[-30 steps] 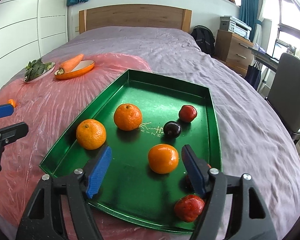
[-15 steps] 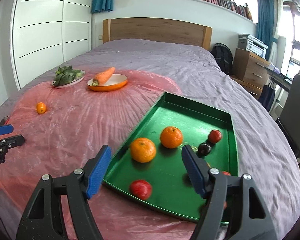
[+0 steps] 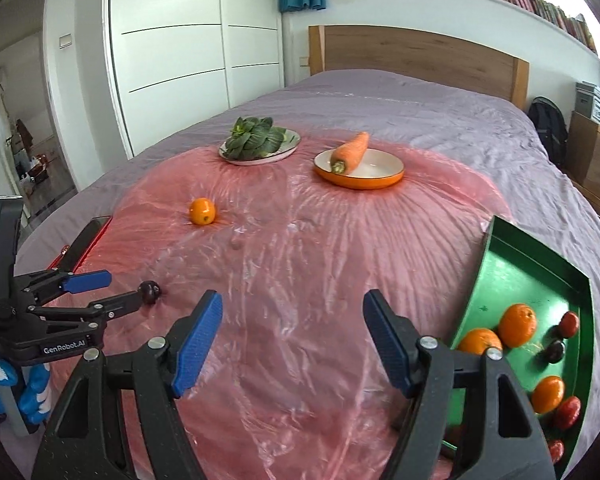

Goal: Organize fruits
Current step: 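Close the left tool on the dark plum while the right tool grasps the small orange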

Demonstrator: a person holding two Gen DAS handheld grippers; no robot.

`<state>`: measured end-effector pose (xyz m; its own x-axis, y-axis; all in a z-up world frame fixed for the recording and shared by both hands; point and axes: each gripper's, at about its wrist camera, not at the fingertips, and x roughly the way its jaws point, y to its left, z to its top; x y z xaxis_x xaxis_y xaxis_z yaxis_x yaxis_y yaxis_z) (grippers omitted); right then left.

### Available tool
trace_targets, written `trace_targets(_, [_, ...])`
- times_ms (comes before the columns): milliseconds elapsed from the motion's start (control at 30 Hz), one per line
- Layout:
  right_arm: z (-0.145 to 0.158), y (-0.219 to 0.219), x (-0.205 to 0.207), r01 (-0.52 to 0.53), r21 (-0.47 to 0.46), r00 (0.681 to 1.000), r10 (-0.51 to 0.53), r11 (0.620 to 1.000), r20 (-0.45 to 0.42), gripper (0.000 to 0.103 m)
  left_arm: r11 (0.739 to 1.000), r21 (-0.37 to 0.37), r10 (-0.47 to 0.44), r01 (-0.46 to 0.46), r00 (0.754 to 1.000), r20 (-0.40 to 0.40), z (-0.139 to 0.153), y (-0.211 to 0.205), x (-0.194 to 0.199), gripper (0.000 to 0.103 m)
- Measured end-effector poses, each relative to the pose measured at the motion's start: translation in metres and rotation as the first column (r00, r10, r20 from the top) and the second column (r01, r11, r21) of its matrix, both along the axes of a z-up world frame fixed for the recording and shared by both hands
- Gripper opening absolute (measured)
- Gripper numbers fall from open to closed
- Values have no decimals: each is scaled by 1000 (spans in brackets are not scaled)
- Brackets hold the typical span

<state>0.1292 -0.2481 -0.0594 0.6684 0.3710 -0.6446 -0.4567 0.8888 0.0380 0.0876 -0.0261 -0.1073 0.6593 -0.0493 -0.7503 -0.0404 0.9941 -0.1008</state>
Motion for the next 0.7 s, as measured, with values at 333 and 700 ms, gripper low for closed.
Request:
trace_targets(333, [-7,59,50,-133,17,990,133,991,-52,103,996,-82,11,-15,998,-54,-29,13,19,40])
trace_targets(700, [-17,135,115,-319,40,938,321,947,-130,103,992,-126,-5,-2,998,-56,-39,18,24,27])
